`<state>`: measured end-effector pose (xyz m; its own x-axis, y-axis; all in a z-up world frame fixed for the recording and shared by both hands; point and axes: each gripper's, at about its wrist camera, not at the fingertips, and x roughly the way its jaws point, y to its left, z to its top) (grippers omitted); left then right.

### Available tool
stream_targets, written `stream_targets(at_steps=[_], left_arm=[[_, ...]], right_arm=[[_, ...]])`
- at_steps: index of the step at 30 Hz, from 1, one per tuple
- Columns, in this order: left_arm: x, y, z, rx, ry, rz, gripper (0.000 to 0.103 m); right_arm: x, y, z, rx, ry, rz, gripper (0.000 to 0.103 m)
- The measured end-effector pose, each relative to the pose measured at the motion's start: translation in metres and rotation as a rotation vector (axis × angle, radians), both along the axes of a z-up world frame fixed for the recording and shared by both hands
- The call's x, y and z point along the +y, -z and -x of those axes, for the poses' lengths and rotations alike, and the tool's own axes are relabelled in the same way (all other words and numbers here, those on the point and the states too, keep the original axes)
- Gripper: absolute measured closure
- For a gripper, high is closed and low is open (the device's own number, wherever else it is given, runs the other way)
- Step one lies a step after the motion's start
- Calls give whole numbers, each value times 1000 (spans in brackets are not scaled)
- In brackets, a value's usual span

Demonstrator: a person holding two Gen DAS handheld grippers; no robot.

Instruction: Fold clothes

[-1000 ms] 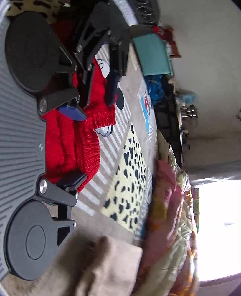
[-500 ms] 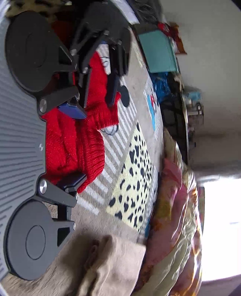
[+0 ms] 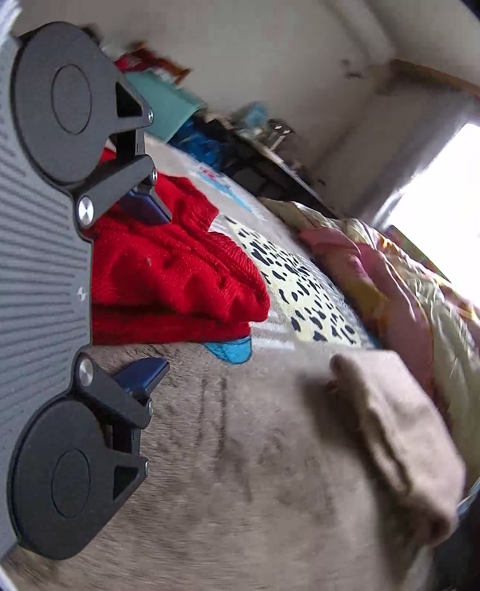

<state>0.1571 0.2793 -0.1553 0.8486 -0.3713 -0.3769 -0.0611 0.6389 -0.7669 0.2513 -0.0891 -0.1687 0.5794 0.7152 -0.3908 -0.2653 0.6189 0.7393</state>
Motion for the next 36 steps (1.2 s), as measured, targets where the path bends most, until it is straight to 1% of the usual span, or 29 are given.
stream_targets(at_steps=[2, 4, 7, 11, 12, 13, 14, 16, 18, 20, 22, 23, 24, 25, 26, 27, 28, 29, 30, 31, 33, 34, 36], left_arm=[[-2, 0, -6, 9, 7, 14, 26], [-6, 2, -13, 20, 13, 25, 27], [-23, 1, -26, 46, 22, -48, 27], [-40, 1, -35, 61, 42, -105, 29], [-44, 1, -38, 65, 46, -118, 31], [-47, 2, -39, 67, 50, -121, 37], [-46, 3, -39, 66, 50, -103, 40], [-42, 7, -36, 60, 49, -56, 50], [-33, 5, -30, 61, 38, 22, 54], [-22, -4, -15, 53, 26, 98, 54], [-11, -14, 2, 44, 27, 170, 54], [-7, -16, 12, 51, 24, 200, 53], [-5, -14, 18, 69, 21, 197, 46], [-5, -10, 22, 92, 26, 173, 34], [-4, -4, 25, 119, 27, 152, 31], [-1, 4, 29, 141, 19, 146, 32], [3, 8, 34, 129, 8, 157, 33], [6, 8, 39, 114, 3, 168, 32], [7, 6, 42, 108, 0, 160, 31], [6, 5, 43, 104, -1, 142, 30], [5, 5, 44, 98, -2, 112, 30], [5, 8, 43, 96, -1, 110, 30], [3, 10, 42, 84, 1, 93, 30]], right_arm=[[3, 3, -4, 29, -11, -15, 24], [10, 3, -11, 47, -42, 4, 23], [19, 3, -26, 64, -84, 25, 25], [33, 1, -32, 67, -106, 49, 26], [34, 1, -30, 65, -104, 48, 28], [35, 1, -28, 62, -103, 48, 35], [34, 2, -26, 62, -97, 38, 37], [30, 5, -22, 71, -79, -2, 45], [28, 4, -19, 88, -74, -48, 49], [29, -1, -13, 106, -88, -115, 52], [31, -20, 1, 94, -118, -155, 52], [31, -27, 9, 93, -128, -174, 52], [31, -30, 15, 109, -129, -182, 46], [31, -27, 18, 137, -121, -168, 34], [31, -21, 19, 162, -109, -123, 29], [30, -12, 18, 173, -88, -55, 27], [27, -6, 19, 173, -66, -23, 33], [23, -3, 23, 166, -54, -46, 33], [18, -1, 26, 159, -42, -69, 33], [17, 0, 28, 152, -38, -77, 29], [23, -4, 33, 122, -76, -25, 24], [26, -4, 36, 107, -90, -6, 24], [27, -1, 37, 106, -79, -24, 23]])
